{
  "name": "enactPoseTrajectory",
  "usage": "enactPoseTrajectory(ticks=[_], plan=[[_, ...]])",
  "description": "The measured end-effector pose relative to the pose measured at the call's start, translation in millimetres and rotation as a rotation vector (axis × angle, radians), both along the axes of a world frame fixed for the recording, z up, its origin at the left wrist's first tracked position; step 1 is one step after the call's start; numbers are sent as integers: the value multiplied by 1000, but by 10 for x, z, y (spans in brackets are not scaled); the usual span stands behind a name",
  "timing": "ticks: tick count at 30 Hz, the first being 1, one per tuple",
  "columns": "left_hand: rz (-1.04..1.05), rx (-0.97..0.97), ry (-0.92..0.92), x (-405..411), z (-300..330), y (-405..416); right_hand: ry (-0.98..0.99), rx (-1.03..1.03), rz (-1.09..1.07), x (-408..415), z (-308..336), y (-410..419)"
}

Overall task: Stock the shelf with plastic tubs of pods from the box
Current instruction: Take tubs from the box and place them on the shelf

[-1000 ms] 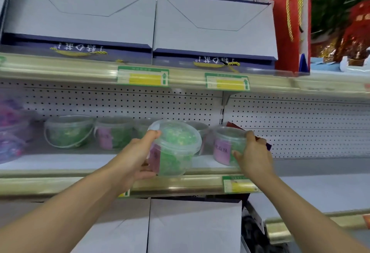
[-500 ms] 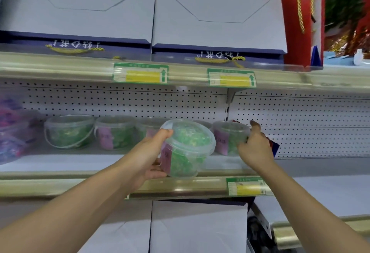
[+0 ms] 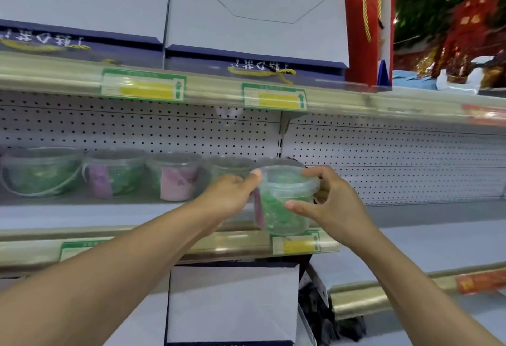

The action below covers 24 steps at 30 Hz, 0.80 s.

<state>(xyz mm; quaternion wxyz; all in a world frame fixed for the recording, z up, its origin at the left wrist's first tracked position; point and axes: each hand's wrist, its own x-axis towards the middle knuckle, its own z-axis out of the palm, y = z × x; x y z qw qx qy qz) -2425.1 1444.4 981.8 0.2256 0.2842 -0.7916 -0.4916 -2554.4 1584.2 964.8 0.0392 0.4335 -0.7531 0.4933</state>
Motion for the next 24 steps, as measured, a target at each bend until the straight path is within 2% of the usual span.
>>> enactPoseTrajectory(ticks=[4, 6, 9, 13, 24], plan=[[-76, -224, -19, -130, -95, 31, 87, 87, -133, -58, -7, 12], [-90, -410, -94, -200, -153, 4, 133, 126, -174, -93, -13, -29], [26, -634, -237, -238, -170, -51, 127, 121, -189, -162, -34, -127], [124, -634, -328, -222, -165, -126, 139, 124, -193, -219, -67, -274], [93, -662, -407, -333, -144, -395, 124, 165, -299, -268, -164, -446]])
